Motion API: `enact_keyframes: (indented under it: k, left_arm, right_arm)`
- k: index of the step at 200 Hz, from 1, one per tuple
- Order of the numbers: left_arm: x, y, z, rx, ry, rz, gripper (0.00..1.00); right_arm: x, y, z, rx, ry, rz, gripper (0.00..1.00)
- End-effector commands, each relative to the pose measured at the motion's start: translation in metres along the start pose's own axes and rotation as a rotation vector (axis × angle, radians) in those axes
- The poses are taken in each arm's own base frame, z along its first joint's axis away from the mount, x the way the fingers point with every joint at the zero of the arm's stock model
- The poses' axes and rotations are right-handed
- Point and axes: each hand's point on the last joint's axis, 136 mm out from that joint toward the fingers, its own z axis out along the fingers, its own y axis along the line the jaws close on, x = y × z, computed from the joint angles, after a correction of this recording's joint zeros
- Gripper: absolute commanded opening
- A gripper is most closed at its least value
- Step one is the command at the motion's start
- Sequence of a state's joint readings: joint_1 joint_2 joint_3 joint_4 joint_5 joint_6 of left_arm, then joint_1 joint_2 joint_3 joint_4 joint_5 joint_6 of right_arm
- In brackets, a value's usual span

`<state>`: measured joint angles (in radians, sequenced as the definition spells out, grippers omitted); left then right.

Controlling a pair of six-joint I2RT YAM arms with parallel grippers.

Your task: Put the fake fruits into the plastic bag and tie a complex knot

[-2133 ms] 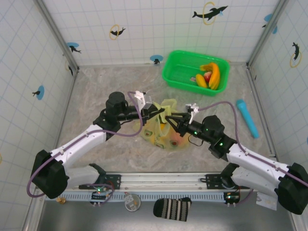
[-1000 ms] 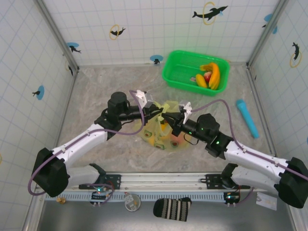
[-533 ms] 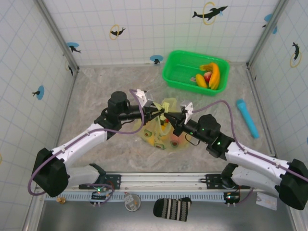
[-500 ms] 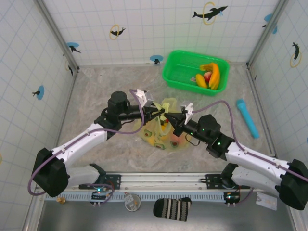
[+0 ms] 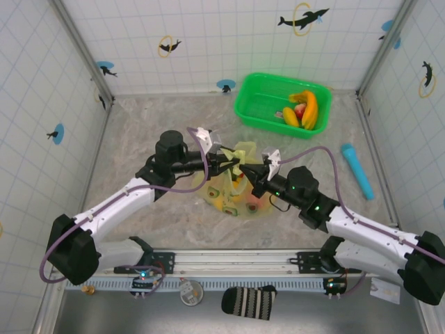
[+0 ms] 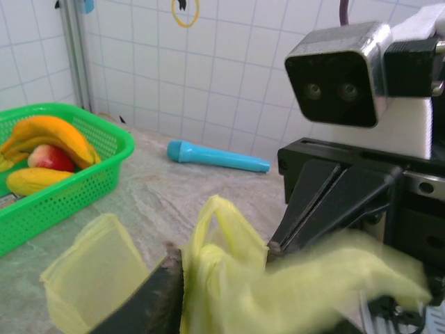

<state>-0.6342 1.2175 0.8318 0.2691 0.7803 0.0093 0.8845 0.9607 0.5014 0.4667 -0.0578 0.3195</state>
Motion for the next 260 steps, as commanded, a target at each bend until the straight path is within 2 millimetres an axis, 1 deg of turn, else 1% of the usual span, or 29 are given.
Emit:
enact_keyframes:
  k: [1, 31, 59, 90, 105, 117, 125, 142, 156, 163, 172, 177, 182, 189, 201, 211, 215, 226, 236, 246, 260]
  left_arm:
    - [-0.014, -0.008, 0.001, 0.044, -0.018, 0.011, 0.40]
    - [-0.014, -0.008, 0.002, 0.045, -0.016, 0.008, 0.41]
    - [-0.013, -0.003, 0.005, 0.040, -0.007, -0.006, 0.41]
    - [-0.008, 0.000, 0.009, 0.045, 0.012, -0.017, 0.36]
    - [-0.005, -0.003, 0.009, 0.059, 0.018, -0.019, 0.31]
    - [-0.004, -0.005, 0.009, 0.071, 0.023, -0.014, 0.25]
    - [-0.003, -0.006, 0.008, 0.078, 0.025, -0.003, 0.18]
    - [-0.004, -0.008, 0.008, 0.085, 0.024, 0.019, 0.00]
    - [-0.006, -0.009, 0.007, 0.088, 0.019, 0.045, 0.00]
    - [-0.007, -0.009, 0.007, 0.084, 0.016, 0.061, 0.00]
    - [-0.008, -0.008, 0.007, 0.079, 0.016, 0.081, 0.00]
    - [-0.008, -0.007, 0.007, 0.071, 0.015, 0.090, 0.00]
    - [-0.007, -0.006, 0.007, 0.067, 0.016, 0.097, 0.00]
    - [-0.007, -0.006, 0.007, 0.065, 0.016, 0.112, 0.00]
    - [-0.006, -0.008, 0.006, 0.074, 0.014, 0.146, 0.00]
    - [-0.005, -0.014, 0.006, 0.091, 0.009, 0.191, 0.00]
    - [-0.004, -0.015, 0.005, 0.094, 0.010, 0.211, 0.00]
    - [-0.003, -0.019, 0.005, 0.095, 0.007, 0.264, 0.00]
    - [-0.002, -0.023, 0.004, 0.099, 0.002, 0.310, 0.00]
    - [-0.003, -0.025, 0.002, 0.098, -0.006, 0.341, 0.00]
    - [-0.005, -0.026, 0.002, 0.102, -0.011, 0.354, 0.00]
  right_arm:
    - [-0.003, 0.004, 0.004, -0.015, -0.001, -0.017, 0.00]
    - [-0.004, 0.008, 0.008, -0.027, 0.004, -0.029, 0.00]
    - [-0.004, 0.014, 0.012, -0.032, 0.021, -0.056, 0.00]
    - [-0.006, 0.017, 0.013, -0.027, 0.018, -0.070, 0.00]
    - [-0.007, 0.016, 0.012, -0.022, 0.017, -0.075, 0.00]
    - [-0.006, 0.014, 0.012, -0.013, 0.018, -0.079, 0.00]
    - [-0.006, 0.013, 0.012, -0.008, 0.018, -0.081, 0.00]
    - [-0.005, 0.011, 0.012, -0.001, 0.026, -0.086, 0.00]
    - [-0.003, 0.013, 0.012, -0.012, 0.053, -0.104, 0.00]
    - [-0.002, 0.017, 0.011, -0.031, 0.072, -0.122, 0.08]
    - [-0.003, 0.025, 0.009, -0.072, 0.102, -0.144, 0.26]
    - [-0.004, 0.030, 0.006, -0.095, 0.116, -0.161, 0.34]
    - [-0.007, 0.034, 0.003, -0.110, 0.126, -0.179, 0.39]
    - [-0.011, 0.039, -0.003, -0.128, 0.134, -0.206, 0.43]
    - [-0.024, 0.045, -0.014, -0.146, 0.119, -0.255, 0.44]
    - [-0.039, 0.045, -0.023, -0.136, 0.080, -0.293, 0.45]
    - [-0.037, 0.042, -0.025, -0.123, 0.094, -0.304, 0.45]
    - [-0.044, 0.034, -0.031, -0.093, 0.077, -0.351, 0.46]
    - [-0.045, 0.030, -0.032, -0.108, 0.082, -0.388, 0.46]
    - [-0.042, 0.022, -0.031, -0.118, 0.107, -0.424, 0.46]
    - [-0.041, 0.007, -0.024, -0.114, 0.148, -0.421, 0.46]
